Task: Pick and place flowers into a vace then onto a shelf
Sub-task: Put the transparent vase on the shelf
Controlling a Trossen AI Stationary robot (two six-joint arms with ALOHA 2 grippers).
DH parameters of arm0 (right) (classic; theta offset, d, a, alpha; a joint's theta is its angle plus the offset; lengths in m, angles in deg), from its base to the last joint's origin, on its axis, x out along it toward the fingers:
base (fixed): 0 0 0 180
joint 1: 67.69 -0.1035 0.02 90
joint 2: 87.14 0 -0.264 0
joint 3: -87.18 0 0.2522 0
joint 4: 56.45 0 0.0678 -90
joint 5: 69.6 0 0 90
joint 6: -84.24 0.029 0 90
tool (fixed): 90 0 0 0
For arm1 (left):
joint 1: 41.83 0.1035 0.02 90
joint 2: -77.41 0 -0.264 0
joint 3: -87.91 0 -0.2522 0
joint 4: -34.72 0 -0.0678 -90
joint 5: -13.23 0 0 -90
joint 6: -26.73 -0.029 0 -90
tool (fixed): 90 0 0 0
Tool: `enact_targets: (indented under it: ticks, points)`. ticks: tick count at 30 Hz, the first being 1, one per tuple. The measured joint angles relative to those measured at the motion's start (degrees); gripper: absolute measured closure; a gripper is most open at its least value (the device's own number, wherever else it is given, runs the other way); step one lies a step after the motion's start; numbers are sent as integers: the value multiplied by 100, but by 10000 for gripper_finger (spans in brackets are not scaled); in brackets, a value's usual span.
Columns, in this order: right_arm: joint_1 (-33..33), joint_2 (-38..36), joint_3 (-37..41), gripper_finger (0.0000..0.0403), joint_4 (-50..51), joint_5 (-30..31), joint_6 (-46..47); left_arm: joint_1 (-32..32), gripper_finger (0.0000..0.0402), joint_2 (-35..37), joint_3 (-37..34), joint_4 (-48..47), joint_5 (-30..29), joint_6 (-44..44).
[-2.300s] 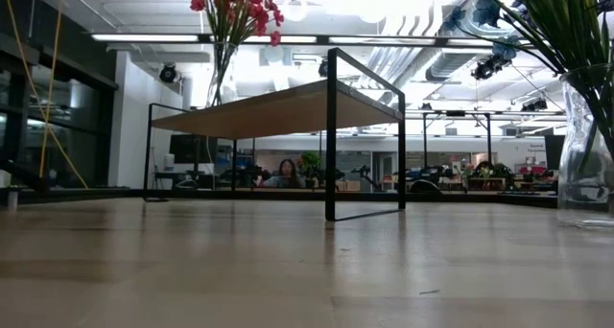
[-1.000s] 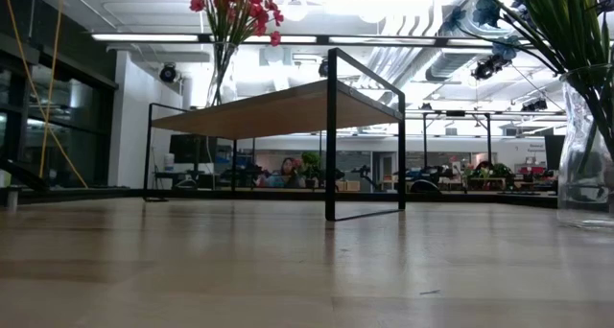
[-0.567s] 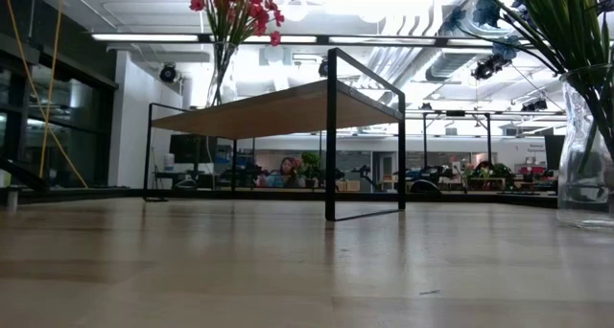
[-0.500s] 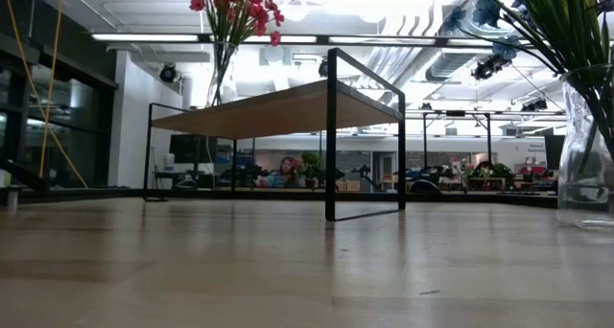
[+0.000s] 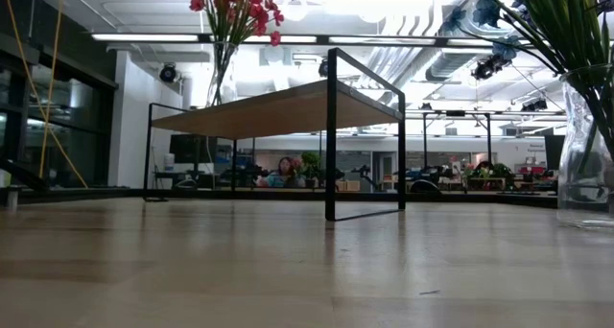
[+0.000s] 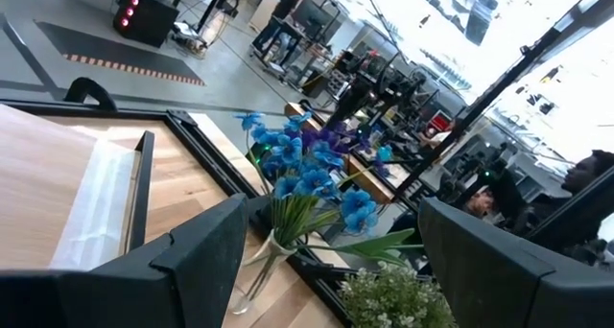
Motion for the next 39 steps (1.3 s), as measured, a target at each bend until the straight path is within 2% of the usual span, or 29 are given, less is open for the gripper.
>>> enact_targets:
  ticks: [8,19,24,28,39]
  points:
    - [-155,0,-609,147,-1,253,-148,0,64,2,0,30,-53,6]
    - [-348,0,-529,147,-10,286,-181,4,64,4,0,34,-158,6]
    - [-341,0,-119,147,-5,154,-11,4,64,7,0,34,-313,-50]
    - [-341,0,497,147,5,-89,199,4,64,7,0,33,-356,-67]
    - [-326,-2,2120,147,4,-154,464,4,64,7,0,-13,-353,-79]
